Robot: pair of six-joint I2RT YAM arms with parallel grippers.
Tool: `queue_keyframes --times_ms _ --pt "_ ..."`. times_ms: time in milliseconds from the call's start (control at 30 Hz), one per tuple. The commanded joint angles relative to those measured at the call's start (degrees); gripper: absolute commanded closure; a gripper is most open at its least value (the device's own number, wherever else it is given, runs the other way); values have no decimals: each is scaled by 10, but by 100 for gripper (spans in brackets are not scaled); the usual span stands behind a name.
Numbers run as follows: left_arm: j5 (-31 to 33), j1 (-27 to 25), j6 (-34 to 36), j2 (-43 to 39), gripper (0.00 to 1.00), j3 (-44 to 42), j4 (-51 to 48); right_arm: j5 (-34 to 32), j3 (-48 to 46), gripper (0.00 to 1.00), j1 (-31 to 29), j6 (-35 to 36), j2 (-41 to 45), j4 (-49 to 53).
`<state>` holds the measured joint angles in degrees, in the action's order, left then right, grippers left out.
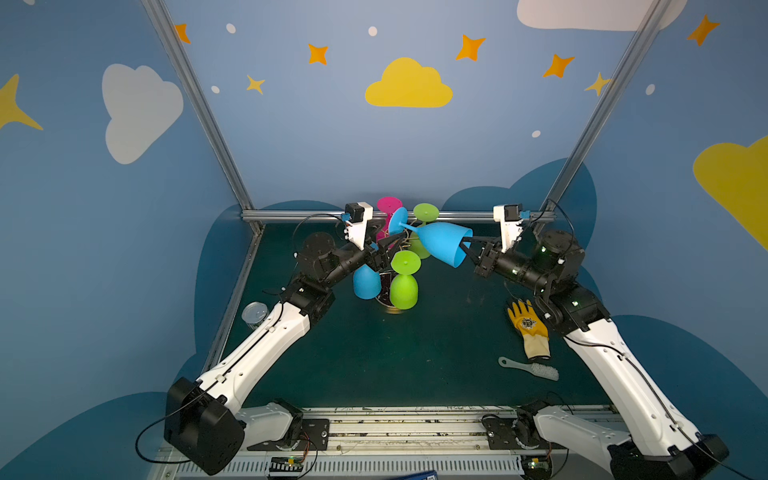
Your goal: Take the wine glass off the wine glass rack
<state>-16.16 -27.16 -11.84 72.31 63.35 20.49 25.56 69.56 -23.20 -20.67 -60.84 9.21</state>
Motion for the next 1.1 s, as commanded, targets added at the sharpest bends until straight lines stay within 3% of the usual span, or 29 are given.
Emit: queue_keyframes --times_ms 0,233,433,567,733,1067 --pt "44 7 13 -27 13 12 -16 -44 32 100 11 33 36 34" --pt "128 43 52 -95 4 -7 -81 -134 43 100 32 102 92 151" --pt "134 163 -1 -177 1 -61 -101 -259 67 100 40 154 128 307" --pt "148 230 -26 -207 0 -115 -95 -304 74 100 43 161 125 378" --pt "142 281 -60 -210 0 -162 -67 -309 83 100 46 158 78 423" --pt "132 305 -72 -219 0 -185 -76 -340 151 100 51 189 -116 434"
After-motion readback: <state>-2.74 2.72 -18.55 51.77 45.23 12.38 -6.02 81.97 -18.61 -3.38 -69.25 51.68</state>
